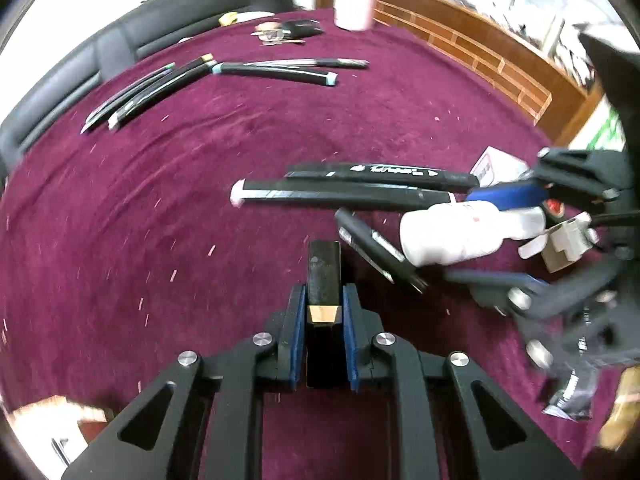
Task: Organize objects
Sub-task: 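Grasp a black gold-banded marker with the left gripper while the right gripper grasps a white pill bottle, then carry the marker and pill bottle over the tray with both grippers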
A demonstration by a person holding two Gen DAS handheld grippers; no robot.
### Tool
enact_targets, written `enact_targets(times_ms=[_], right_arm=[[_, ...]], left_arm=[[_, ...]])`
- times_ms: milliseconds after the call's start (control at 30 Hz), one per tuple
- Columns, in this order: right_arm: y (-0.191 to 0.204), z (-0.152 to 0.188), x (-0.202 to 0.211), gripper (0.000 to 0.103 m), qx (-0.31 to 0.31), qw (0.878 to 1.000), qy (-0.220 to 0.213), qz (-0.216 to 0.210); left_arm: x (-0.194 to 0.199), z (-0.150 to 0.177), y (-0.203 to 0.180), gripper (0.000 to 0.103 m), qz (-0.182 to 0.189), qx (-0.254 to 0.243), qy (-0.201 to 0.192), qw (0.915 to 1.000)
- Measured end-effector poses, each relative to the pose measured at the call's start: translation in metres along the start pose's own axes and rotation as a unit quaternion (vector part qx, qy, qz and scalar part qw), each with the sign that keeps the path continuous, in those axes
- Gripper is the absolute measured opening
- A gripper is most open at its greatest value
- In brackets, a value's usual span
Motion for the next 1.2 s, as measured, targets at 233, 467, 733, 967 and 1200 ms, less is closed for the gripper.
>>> enact_targets(times_ms=[233, 467, 733, 967, 1200], right_arm=[[0.004, -0.01, -0.002, 0.037, -0.009, 1.0, 0.008, -0.022], [0.002, -0.019, -0.005, 0.037, -0.025, 1.0, 0.015, -0.007], [0.004, -0.026, 0.005, 0.037, -0.01, 0.999, 0.018, 0.03], [0.009, -0.044, -0.007, 0.043, -0.017, 0.999, 0.031, 0.028], [0.015, -0.044, -0.027, 0.033, -0.055, 0.997, 0.046, 0.025]], left_arm=[[0.046, 0.042, 0.011, 0.014, 0.037, 0.078, -0.04, 0.9954], [0.052, 0.056, 0.012, 0.014, 0.054, 0.12, -0.046, 0.9903], [0.053, 0.07, 0.01, 0.014, 0.069, 0.144, -0.043, 0.9862], [0.033, 0.083, 0.005, 0.014, 0.076, 0.158, -0.013, 0.9845], [0.034, 0.087, 0.006, 0.014, 0.079, 0.17, -0.03, 0.9818]])
Point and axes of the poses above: each gripper's, at about its wrist camera, not at the fingertips, and x roughly against the way its jaws point, y to its left, z to its underside, the point moved 6 cm from there along -x, roughly the way its jaws point, and after that the axes turned 2 degrees about -x, right-handed, at the moved point
